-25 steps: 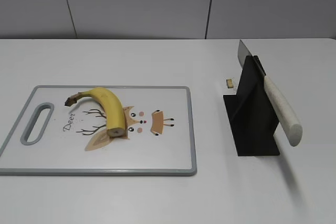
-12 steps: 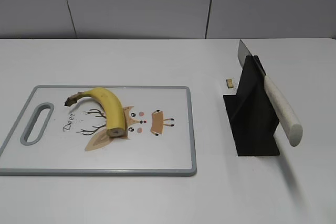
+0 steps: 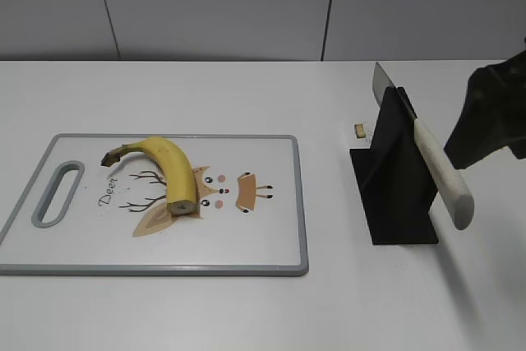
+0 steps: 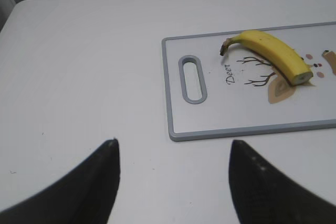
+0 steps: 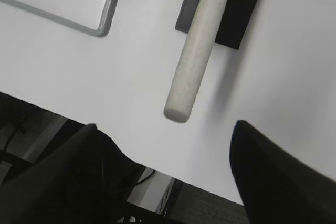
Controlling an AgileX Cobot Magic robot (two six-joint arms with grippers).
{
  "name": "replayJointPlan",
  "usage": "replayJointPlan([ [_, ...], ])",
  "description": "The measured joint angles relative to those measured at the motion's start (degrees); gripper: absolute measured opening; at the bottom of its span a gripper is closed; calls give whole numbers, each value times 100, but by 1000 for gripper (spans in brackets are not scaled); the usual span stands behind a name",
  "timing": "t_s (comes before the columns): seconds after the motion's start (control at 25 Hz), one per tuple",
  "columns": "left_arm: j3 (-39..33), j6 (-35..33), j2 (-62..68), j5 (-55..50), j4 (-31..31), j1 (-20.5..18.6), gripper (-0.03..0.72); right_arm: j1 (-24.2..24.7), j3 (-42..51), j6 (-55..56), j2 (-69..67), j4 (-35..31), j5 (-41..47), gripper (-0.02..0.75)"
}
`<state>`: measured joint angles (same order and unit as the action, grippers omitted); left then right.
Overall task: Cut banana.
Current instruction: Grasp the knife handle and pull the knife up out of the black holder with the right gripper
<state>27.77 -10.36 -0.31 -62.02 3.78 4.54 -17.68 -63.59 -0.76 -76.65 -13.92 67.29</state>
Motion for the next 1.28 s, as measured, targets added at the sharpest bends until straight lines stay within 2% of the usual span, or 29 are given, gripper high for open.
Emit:
replayJointPlan([
  [0.32,0,0,0,0,0,0,597,0,-231,474,-1279,243,-329,579],
  [0.64,0,0,0,0,0,0,593,0,-361,670,-2146,251,-67,518],
  [0.88,0,0,0,0,0,0,591,0,-372,1066,-2262,233,-6,397],
  [1.0,0,0,0,0,3,0,591,0,-372,1231,-2262,181,133,288],
  [1.08,0,0,0,0,3,0,591,-2,-372,1280,-2262,62,135,184],
  [1.28,0,0,0,0,3,0,591,4,-378,1273,-2263,-180,140,176],
])
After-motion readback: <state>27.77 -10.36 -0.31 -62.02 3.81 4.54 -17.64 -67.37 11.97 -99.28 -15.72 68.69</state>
